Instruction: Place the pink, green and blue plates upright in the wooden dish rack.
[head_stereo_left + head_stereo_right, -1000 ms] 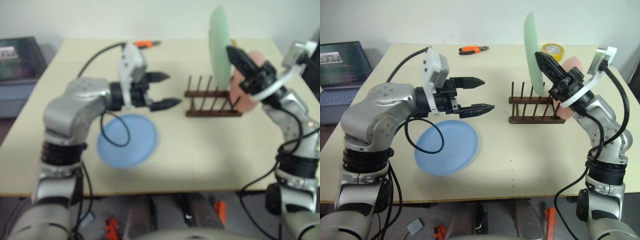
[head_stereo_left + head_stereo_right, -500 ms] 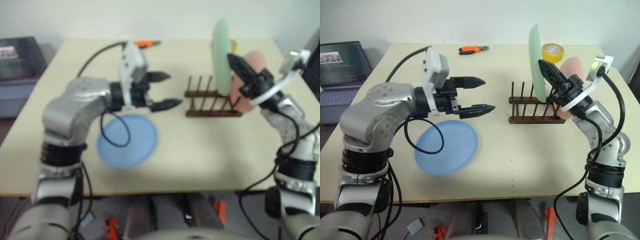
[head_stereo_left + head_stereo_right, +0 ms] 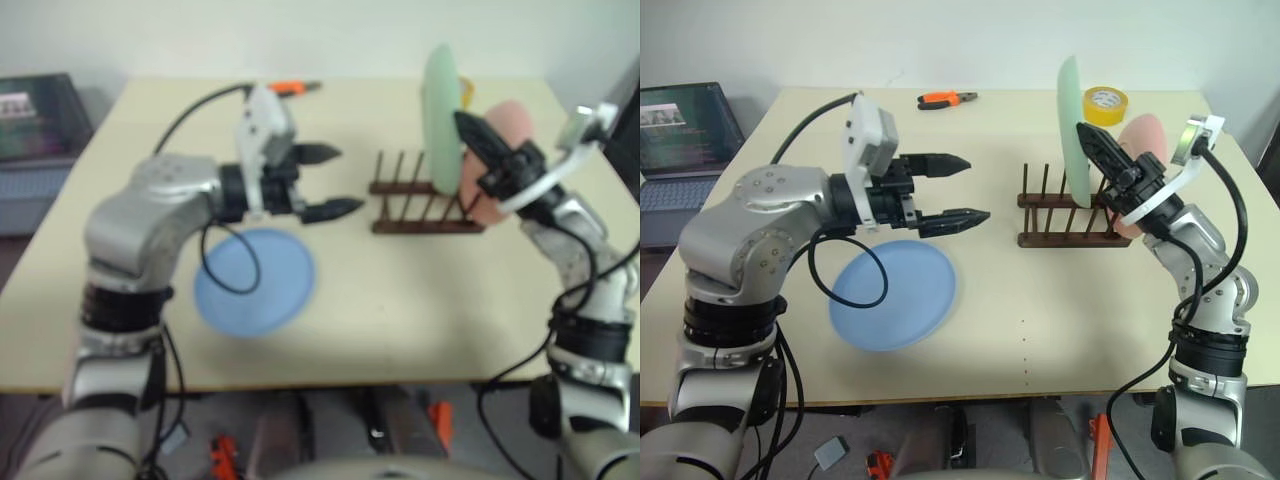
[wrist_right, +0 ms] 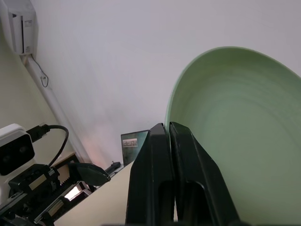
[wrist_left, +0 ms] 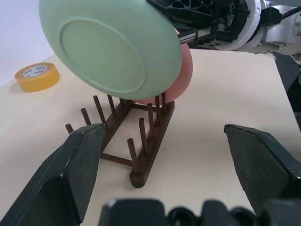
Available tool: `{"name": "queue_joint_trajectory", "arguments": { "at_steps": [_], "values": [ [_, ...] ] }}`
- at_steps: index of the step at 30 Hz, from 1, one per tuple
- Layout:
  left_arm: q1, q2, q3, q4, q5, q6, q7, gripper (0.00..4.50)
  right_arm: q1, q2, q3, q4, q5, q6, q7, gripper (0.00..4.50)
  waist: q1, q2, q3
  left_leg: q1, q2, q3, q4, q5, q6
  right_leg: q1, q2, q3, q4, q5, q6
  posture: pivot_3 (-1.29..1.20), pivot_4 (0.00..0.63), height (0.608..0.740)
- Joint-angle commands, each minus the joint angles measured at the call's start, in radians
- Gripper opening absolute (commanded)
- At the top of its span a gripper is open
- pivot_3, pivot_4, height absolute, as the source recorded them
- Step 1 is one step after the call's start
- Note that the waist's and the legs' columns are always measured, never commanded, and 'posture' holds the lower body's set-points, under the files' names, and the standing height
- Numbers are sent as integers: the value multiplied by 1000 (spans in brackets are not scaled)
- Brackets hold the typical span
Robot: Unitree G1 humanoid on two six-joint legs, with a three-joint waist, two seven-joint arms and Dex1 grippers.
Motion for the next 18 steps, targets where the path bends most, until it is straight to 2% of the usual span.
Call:
{"name": "queue_joint_trajectory", "arguments": {
  "at_steps": [1,18],
  "values": [
    [-18,10,27,-31,-14,-5,-3,4500,-7,4,-20,-4,-1,-20,7,20,0,0,0,0,0,0,0,0,0,0,0,0,0,0,0,0,150,740],
    [-17,13,26,-33,-12,-4,-1,4500,-2,8,-40,65,-10,-19,12,20,0,0,0,0,0,0,0,0,0,0,0,0,0,0,0,0,150,740]
  ]
}}
